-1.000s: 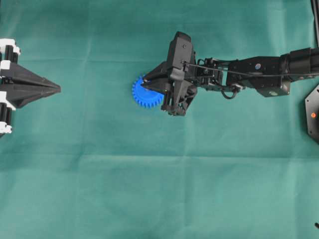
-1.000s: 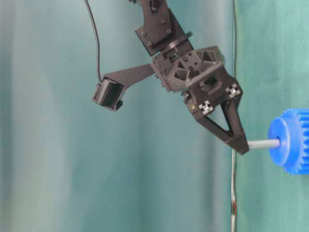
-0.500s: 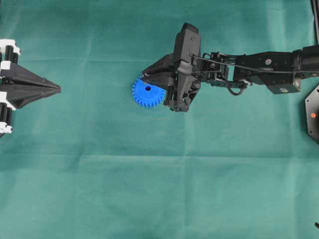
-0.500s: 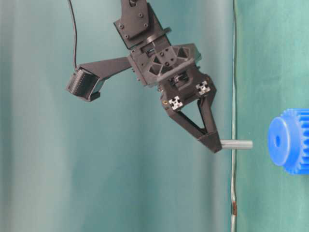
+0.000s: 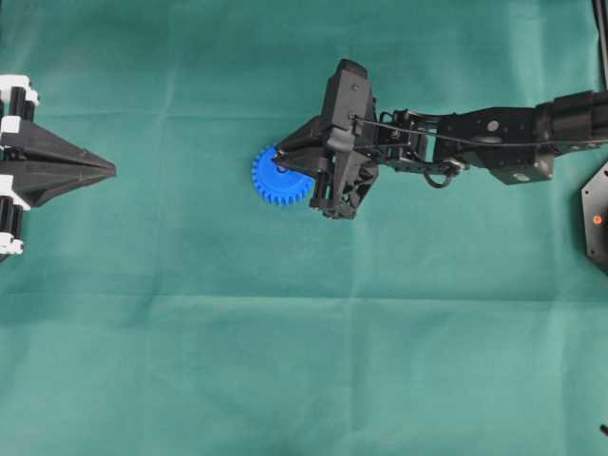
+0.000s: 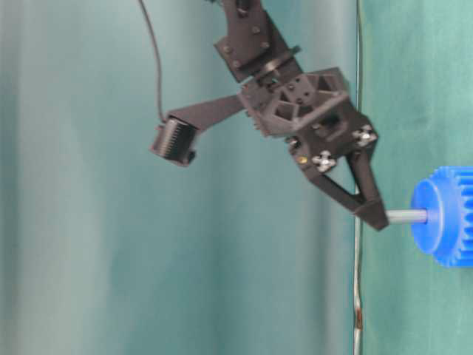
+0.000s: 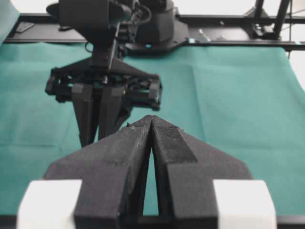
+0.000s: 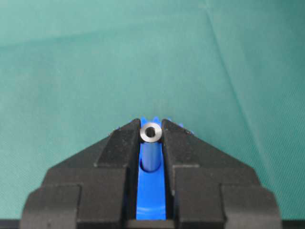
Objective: Insert the shaft placed at a random location into the center hole of the medium gear at another random location.
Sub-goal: 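Align and lower the shaft into the blue gear's center hole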
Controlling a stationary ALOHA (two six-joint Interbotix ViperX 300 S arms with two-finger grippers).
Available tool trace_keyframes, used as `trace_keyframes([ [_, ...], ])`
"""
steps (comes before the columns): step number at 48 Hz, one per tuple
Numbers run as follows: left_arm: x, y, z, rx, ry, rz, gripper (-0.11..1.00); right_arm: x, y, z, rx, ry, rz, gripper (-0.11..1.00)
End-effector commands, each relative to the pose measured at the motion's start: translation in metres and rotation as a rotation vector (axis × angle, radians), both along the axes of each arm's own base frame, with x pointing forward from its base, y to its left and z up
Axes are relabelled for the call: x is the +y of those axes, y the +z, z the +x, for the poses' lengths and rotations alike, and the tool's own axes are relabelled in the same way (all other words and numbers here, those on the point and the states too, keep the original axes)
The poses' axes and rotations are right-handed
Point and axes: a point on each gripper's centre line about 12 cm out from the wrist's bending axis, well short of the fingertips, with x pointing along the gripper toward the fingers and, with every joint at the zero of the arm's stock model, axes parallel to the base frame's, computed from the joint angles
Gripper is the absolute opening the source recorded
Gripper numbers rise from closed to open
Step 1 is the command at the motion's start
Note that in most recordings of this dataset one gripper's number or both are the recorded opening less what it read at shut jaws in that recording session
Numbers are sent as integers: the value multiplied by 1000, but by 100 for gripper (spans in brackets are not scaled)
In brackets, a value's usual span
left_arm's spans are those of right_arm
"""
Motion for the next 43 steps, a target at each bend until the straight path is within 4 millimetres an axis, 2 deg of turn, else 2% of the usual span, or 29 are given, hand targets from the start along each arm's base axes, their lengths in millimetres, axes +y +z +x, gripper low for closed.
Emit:
trace_keyframes([
  [1, 0, 6, 2, -15, -1, 3, 0, -1, 9, 5, -41, -11, 5, 14],
  [16, 0, 6, 2, -14, -1, 1, 0, -1, 9, 4, -42, -12, 5, 14],
  [43, 0, 5, 2, -12, -1, 3, 0, -2, -13, 7, -1, -15, 12, 14],
])
